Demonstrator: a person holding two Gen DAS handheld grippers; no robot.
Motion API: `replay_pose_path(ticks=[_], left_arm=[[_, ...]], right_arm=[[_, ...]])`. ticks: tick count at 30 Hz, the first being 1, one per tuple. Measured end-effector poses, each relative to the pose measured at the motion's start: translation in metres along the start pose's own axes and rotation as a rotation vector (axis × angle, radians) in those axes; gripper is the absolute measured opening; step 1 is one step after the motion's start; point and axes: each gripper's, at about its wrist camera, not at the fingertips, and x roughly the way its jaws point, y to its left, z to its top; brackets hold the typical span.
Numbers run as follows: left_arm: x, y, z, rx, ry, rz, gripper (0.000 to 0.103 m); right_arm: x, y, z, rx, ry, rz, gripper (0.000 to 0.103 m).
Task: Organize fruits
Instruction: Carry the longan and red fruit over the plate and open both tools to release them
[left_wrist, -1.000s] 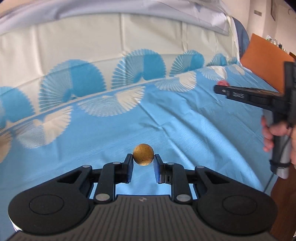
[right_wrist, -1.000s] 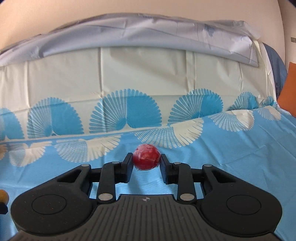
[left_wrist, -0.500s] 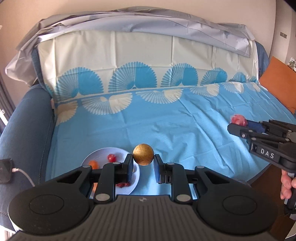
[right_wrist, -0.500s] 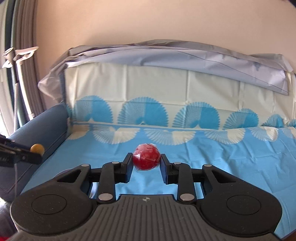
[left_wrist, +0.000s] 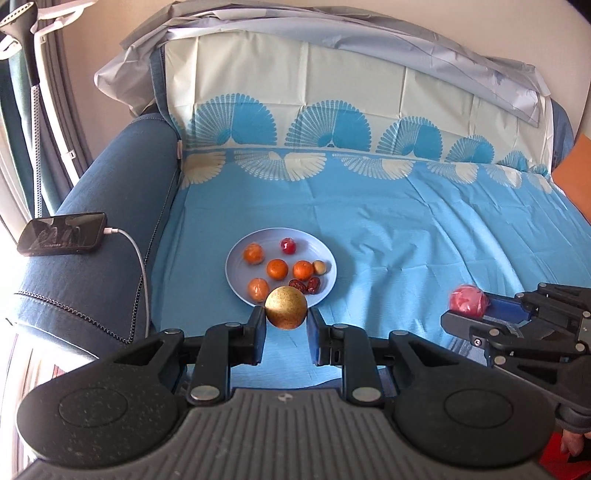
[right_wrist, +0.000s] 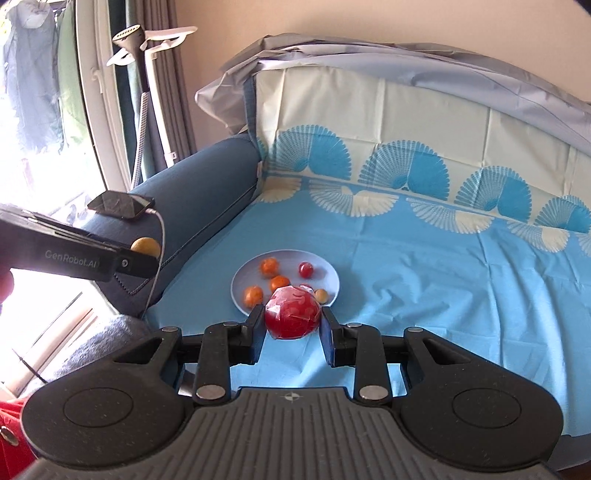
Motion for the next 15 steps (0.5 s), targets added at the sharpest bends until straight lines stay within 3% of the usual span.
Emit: replay_pose_path(ticks=[15], left_arm=[[0.005,0.017,0.001,-0.041,0.0,-0.013,0.026]], right_arm=[[0.008,0.015,0.003,-0.068,0.045,-0.016,0.032]])
